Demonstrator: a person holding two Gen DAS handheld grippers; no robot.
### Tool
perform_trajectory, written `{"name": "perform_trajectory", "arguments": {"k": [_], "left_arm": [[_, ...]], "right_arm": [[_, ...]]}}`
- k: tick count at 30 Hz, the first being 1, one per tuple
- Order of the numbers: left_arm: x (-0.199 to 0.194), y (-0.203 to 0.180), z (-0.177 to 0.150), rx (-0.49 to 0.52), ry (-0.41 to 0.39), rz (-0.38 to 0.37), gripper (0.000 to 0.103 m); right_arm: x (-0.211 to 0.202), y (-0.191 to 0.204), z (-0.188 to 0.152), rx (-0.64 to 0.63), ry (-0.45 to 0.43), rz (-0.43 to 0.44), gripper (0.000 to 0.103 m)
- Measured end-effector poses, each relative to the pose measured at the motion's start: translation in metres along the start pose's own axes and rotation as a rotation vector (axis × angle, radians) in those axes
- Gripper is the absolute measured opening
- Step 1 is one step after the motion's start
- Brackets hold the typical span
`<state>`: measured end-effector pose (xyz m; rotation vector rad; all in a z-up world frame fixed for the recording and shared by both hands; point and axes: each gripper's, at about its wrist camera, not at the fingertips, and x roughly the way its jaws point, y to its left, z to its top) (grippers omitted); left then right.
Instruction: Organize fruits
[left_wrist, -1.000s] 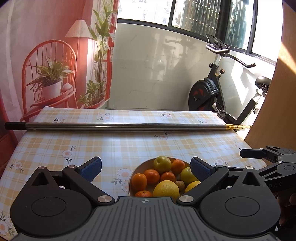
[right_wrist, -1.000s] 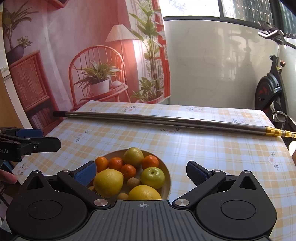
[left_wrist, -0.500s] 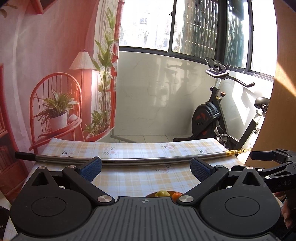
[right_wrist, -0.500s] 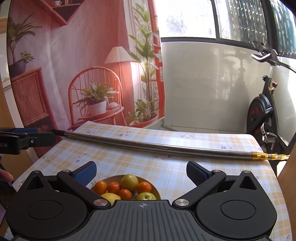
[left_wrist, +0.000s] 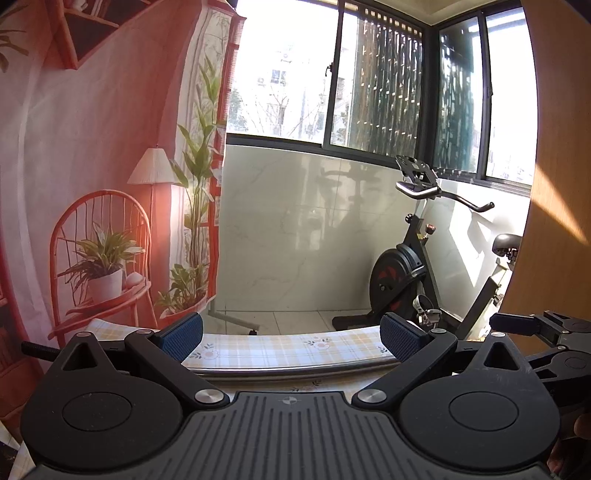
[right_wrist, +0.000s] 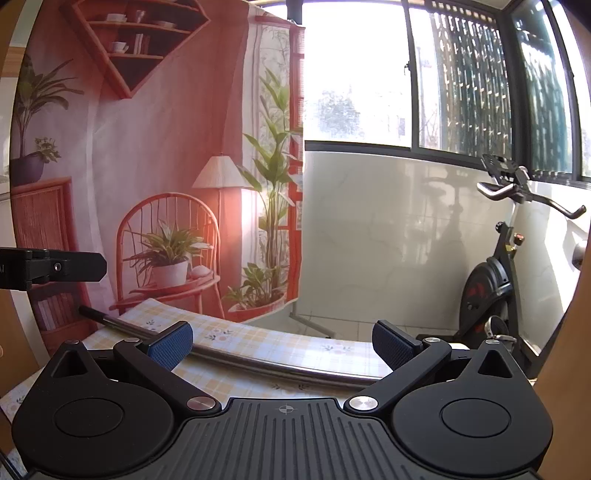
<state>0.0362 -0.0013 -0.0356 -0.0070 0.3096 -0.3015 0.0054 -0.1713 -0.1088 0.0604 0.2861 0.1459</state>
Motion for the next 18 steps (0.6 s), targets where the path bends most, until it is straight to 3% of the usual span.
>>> {"name": "perform_trajectory", "arguments": {"k": [18], "left_arm": [[-0.002, 0.006, 0.0, 0.023, 0.013, 0.05, 0.103]], "right_arm": [[0.004, -0.011, -0.005, 0.069, 0.011, 0.002, 0.103]]}}
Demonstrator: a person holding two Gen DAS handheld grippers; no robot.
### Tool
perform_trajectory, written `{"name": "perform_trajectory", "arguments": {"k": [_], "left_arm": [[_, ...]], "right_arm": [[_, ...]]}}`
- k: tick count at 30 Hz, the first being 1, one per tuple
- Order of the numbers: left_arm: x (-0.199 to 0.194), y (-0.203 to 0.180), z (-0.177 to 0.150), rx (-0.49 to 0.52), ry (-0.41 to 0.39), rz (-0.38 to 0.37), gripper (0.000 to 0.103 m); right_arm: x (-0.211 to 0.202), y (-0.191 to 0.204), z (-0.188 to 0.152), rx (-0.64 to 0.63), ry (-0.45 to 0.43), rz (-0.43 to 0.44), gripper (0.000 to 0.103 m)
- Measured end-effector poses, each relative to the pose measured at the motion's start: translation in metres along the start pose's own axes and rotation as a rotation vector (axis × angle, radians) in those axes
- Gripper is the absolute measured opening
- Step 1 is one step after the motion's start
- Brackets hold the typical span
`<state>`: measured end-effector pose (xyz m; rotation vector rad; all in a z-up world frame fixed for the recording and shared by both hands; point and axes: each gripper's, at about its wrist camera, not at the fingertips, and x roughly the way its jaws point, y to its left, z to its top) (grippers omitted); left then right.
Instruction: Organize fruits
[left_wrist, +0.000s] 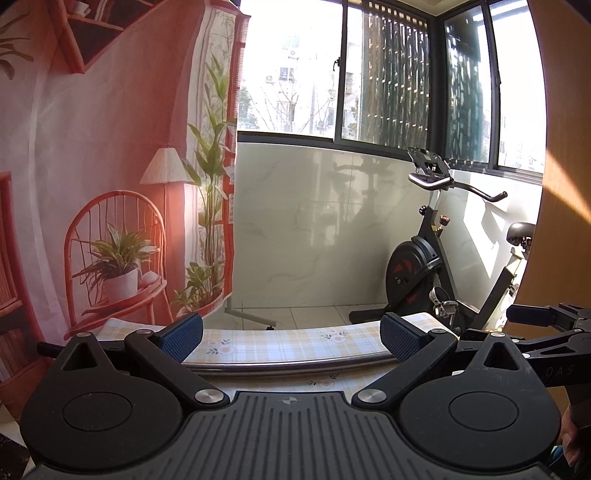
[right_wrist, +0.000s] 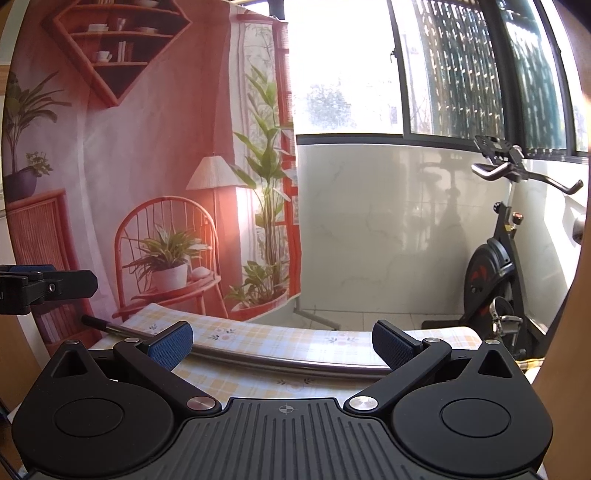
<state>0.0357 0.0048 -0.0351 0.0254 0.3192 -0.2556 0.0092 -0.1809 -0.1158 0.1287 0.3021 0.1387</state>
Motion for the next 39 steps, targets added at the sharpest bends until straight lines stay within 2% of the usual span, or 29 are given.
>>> {"name": "perform_trajectory", "arguments": {"k": [39], "left_arm": [[0.0021, 0.0021, -0.0051, 0.022, 0.018, 0.006, 0.103]], "right_arm": [[0.0011, -0.0062, -0.001, 0.046, 0.007, 0.012, 0.103]]}}
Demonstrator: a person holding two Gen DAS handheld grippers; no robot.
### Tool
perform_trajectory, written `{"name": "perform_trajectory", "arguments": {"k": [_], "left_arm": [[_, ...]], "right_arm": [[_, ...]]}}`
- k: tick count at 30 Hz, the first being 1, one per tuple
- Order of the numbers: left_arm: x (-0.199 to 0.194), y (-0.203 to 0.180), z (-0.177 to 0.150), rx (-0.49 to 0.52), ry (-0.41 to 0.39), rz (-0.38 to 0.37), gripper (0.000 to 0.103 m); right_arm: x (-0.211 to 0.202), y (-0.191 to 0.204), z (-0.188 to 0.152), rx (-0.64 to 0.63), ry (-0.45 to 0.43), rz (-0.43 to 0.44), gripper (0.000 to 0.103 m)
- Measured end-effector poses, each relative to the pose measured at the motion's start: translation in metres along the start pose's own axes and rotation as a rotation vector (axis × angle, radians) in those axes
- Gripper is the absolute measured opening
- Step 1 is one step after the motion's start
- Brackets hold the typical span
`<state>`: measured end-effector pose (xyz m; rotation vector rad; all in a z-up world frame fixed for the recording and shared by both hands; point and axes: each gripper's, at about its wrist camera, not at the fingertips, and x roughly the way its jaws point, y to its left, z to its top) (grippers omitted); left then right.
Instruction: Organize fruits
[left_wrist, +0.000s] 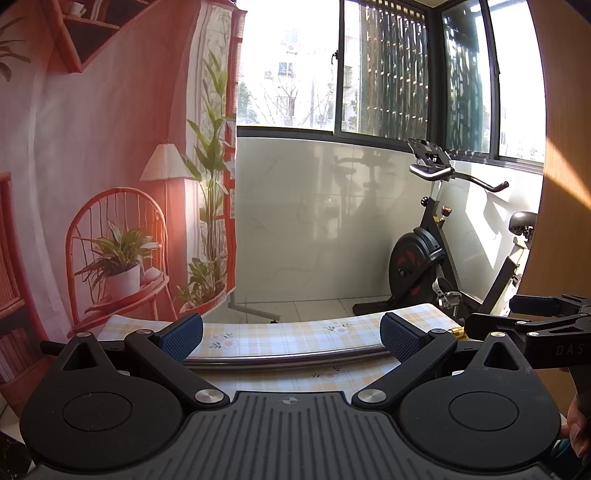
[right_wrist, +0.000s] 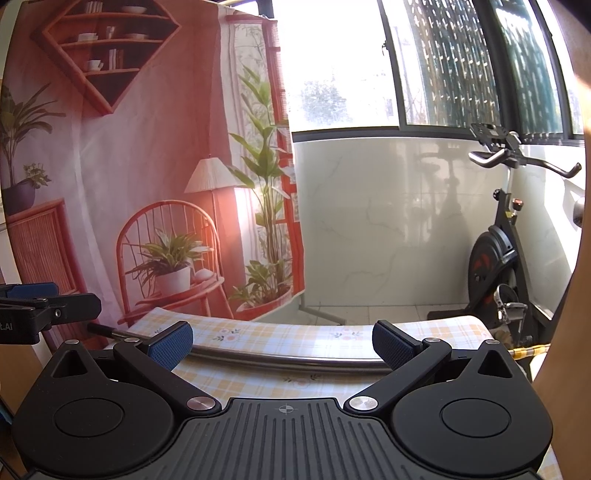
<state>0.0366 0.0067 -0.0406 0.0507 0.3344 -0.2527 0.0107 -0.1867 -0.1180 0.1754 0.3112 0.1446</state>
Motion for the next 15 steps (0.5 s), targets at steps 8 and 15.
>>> {"name": "perform_trajectory", "arguments": {"k": [8, 15], "left_arm": [[0.0009, 0.0003, 0.0001, -0.001, 0.001, 0.0, 0.103], [0.0007, 0.0002, -0.0003, -0.004, -0.004, -0.004, 0.103]], "right_arm": [[0.0008, 0.0021, -0.0007, 0.004, 0.004, 0.004, 0.103], [0.0007, 0.002, -0.0008, 0.006, 0.005, 0.005, 0.103]]}}
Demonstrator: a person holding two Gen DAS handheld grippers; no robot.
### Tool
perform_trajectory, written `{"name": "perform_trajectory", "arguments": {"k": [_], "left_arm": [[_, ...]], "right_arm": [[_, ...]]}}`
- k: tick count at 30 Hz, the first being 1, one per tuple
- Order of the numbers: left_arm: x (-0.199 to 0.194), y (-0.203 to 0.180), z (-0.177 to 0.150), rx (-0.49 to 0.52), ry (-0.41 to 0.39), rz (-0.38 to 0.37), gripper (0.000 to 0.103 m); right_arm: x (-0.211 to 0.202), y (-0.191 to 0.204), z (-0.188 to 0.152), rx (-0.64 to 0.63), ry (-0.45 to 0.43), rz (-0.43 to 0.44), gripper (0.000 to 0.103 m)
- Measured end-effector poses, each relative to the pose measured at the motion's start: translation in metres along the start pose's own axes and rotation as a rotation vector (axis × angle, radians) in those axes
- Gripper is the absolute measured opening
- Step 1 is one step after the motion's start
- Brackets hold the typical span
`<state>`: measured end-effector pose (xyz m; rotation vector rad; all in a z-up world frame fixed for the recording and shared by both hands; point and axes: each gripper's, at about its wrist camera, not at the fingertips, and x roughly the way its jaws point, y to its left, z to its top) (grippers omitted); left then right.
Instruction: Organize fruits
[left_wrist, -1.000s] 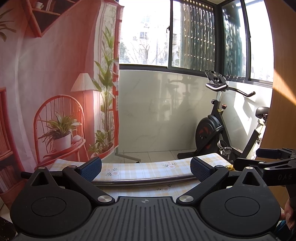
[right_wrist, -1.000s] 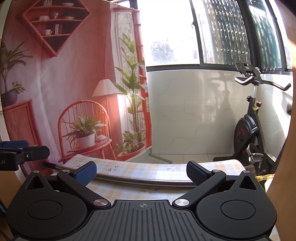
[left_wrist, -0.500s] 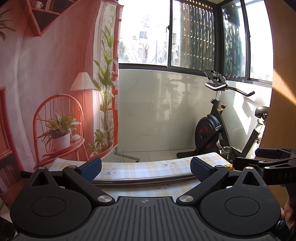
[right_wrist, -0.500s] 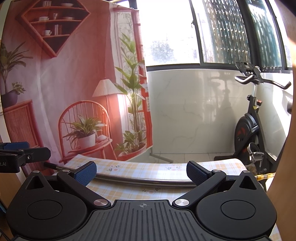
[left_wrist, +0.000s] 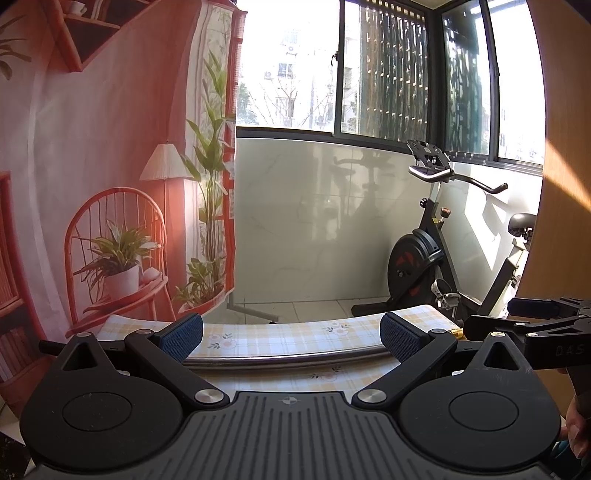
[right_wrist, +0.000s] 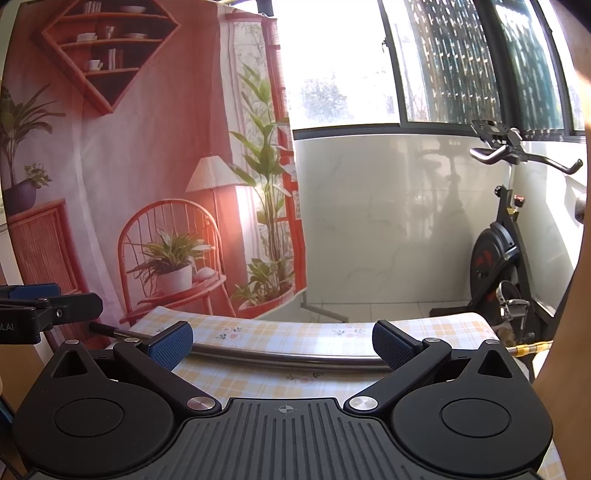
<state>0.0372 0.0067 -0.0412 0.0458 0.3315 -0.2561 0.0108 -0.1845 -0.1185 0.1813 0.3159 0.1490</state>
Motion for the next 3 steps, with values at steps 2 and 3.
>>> {"name": "perform_trajectory", "arguments": {"k": [2, 3], "left_arm": [[0.0004, 0.0005, -0.0001, -0.002, 0.0, 0.002, 0.103], [0.0007, 0.0009, 0.0, -0.004, 0.001, 0.003, 0.103]], "right_arm": [[-0.0003, -0.0004, -0.0001, 0.001, 0.0, 0.0, 0.103], [-0.0002, -0.0003, -0.0001, 0.001, 0.0, 0.0, 0.103]]}}
